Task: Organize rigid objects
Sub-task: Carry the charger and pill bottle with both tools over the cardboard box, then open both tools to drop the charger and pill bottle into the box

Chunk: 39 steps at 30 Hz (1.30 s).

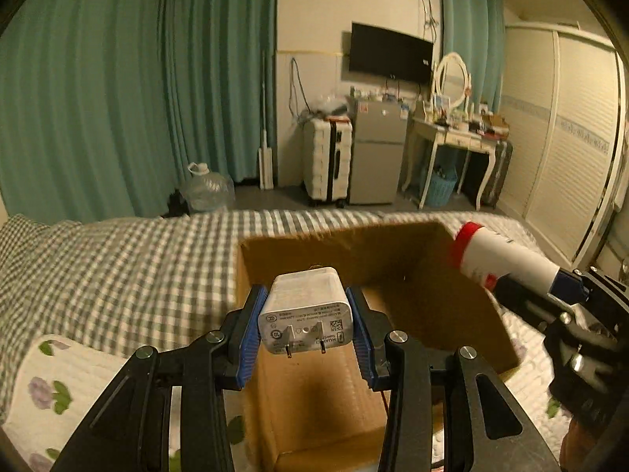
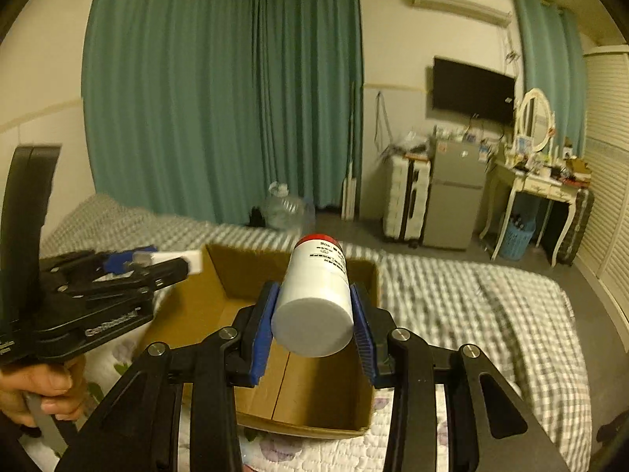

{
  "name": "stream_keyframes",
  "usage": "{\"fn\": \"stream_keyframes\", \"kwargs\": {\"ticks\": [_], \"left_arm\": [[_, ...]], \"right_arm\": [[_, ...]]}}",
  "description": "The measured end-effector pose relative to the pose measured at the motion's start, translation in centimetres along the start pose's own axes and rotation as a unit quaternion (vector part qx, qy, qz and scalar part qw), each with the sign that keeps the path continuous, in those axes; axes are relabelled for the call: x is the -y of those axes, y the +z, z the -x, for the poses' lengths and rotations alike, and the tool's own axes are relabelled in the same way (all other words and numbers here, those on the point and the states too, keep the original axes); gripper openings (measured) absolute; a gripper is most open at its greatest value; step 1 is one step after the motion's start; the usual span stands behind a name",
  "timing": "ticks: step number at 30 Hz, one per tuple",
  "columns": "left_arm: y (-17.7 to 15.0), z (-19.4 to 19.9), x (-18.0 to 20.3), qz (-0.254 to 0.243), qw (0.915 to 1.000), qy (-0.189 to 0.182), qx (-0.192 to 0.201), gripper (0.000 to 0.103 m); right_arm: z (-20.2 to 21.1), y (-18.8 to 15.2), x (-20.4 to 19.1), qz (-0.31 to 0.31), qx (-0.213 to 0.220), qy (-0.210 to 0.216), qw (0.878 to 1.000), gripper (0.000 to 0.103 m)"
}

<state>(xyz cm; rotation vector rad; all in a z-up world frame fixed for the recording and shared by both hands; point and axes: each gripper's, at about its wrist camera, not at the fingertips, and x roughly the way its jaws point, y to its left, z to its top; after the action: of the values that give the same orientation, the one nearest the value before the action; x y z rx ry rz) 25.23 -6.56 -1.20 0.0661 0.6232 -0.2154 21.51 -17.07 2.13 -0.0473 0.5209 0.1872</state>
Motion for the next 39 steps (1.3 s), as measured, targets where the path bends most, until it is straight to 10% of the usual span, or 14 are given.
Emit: {"fn": "stream_keyframes", "kwargs": {"ticks": [18,24,39], "left_arm": [[-1.5,-4.8,1.6,-0.033,0.9978,-0.004,-0.058,0.045],[-0.2,-2.4,0.5,0.004,0.9983,-0.017,-0.056,0.050],[2.2,14.2,-3.7,0.040,0.9971,0.036,0.053,0.056]], "right_arm": [[-8.7,-4.8,1.1,0.027,-0.130,-0.020,0.991,0.036],[-5.7,-3.8,1.2,0.021,-0.093,-0.046,0.994,0.063],[11.6,2.7,-2.5,0.021,0.064,-0.099,0.993,0.092]]}}
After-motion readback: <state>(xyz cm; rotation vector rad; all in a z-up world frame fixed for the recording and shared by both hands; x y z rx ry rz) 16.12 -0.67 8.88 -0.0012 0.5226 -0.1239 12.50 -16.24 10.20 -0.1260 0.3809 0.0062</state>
